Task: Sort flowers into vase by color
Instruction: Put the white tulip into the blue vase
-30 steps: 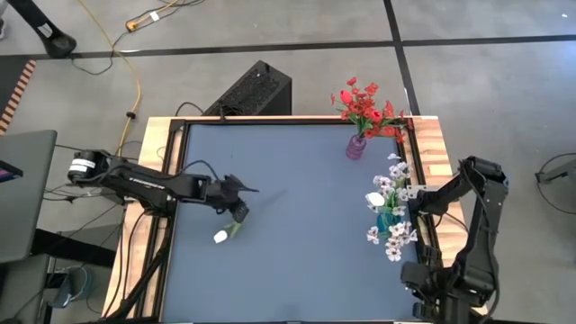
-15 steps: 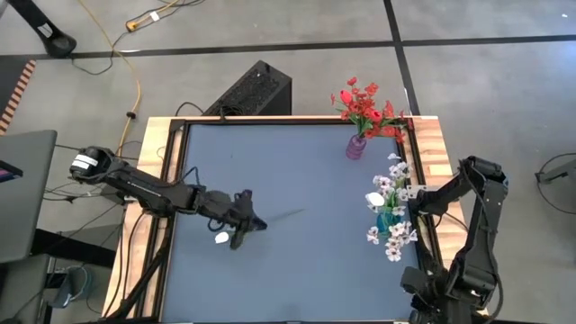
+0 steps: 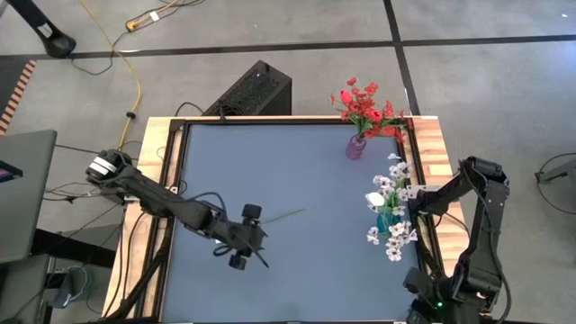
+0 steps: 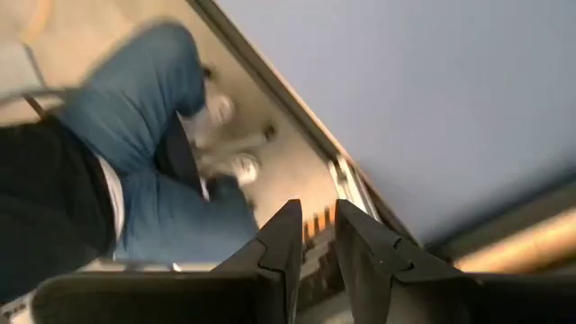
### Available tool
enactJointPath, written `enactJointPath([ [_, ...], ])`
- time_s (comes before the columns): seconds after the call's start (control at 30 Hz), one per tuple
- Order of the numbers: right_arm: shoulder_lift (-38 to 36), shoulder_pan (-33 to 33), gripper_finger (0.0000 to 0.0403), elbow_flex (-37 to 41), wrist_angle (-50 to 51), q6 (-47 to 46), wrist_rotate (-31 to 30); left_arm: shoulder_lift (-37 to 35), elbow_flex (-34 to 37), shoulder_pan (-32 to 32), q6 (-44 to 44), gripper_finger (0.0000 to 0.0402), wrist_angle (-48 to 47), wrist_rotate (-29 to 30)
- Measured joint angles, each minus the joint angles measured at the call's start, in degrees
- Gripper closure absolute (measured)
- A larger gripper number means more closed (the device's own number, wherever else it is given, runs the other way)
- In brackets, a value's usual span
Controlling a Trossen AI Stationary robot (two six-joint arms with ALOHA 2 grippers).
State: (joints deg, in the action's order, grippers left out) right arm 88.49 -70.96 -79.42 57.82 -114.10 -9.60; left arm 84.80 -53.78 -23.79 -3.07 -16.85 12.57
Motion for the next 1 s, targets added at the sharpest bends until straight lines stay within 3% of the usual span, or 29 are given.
enactJointPath([
  [0.13,1.4,0.2,0.0305,0.0,-0.2,3.4,-5.8,0.7,-0.1,-1.0,-1.8,0.0215,-5.1,2.7],
  [0.37,6.3,1.0,0.0305,0.0,-1.0,9.0,-5.7,0.6,4.1,-1.2,-6.1,0.0216,-5.6,7.9],
  [0.63,11.9,0.9,0.0305,0.0,-4.3,11.9,-5.6,0.7,10.4,1.5,-17.4,0.0216,-2.2,8.1],
  [0.83,15.2,0.9,0.0305,0.0,-6.1,12.2,-5.8,0.7,15.6,4.3,-19.1,0.0216,3.8,6.9],
  [1.0,16.7,0.9,0.0305,0.0,-7.1,12.2,-6.9,0.7,18.5,6.0,-20.6,0.0216,10.8,2.4],
])
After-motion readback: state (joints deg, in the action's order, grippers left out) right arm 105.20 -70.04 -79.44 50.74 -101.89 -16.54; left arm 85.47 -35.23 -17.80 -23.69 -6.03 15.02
